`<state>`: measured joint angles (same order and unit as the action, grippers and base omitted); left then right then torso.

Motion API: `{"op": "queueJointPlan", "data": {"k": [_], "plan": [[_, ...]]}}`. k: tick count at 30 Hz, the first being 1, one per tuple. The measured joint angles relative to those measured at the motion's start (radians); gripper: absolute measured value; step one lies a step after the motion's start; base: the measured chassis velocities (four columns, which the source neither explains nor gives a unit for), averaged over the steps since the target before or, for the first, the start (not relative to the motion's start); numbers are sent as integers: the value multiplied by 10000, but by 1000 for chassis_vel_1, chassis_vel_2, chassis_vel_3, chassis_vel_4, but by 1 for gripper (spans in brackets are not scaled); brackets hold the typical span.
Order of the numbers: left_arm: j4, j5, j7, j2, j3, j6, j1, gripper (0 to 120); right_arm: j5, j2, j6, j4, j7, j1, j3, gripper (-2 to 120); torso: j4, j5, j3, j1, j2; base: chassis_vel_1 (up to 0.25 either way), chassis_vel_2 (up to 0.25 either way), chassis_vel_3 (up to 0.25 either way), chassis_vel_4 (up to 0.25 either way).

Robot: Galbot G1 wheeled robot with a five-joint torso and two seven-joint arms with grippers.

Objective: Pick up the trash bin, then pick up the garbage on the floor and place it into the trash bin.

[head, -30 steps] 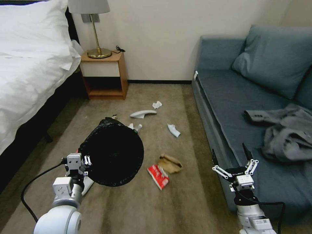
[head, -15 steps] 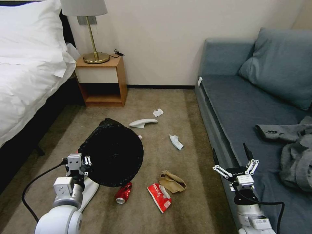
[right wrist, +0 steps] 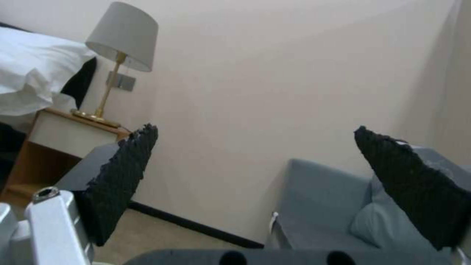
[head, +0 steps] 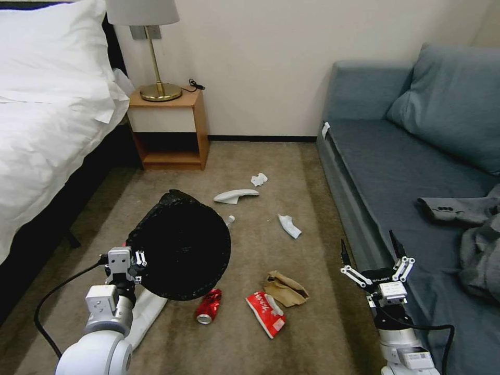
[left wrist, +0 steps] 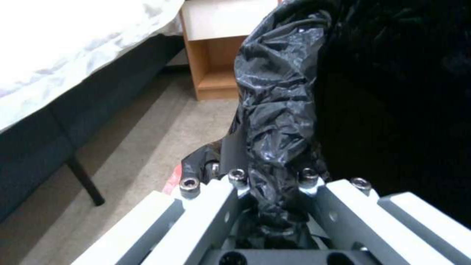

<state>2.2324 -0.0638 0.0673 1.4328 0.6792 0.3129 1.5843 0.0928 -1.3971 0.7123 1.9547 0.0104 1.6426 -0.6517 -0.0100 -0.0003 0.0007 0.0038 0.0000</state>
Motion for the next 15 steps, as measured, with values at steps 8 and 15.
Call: {"op": "queueJointPlan", "data": {"k": [8, 15], "plan": [[-2, 4, -4, -15, -6, -3, -29, 2, 45, 0, -3, -68, 20, -51, -13, 100, -2, 5, 1, 0, 0, 52, 45, -50, -33], [-38, 1, -4, -21, -3, -3, -53, 2, 147, 10, -31, -112, 20, -95, -36, 100, -2, 3, 1, 0, 0, 0, 0, 0, 0]]}}
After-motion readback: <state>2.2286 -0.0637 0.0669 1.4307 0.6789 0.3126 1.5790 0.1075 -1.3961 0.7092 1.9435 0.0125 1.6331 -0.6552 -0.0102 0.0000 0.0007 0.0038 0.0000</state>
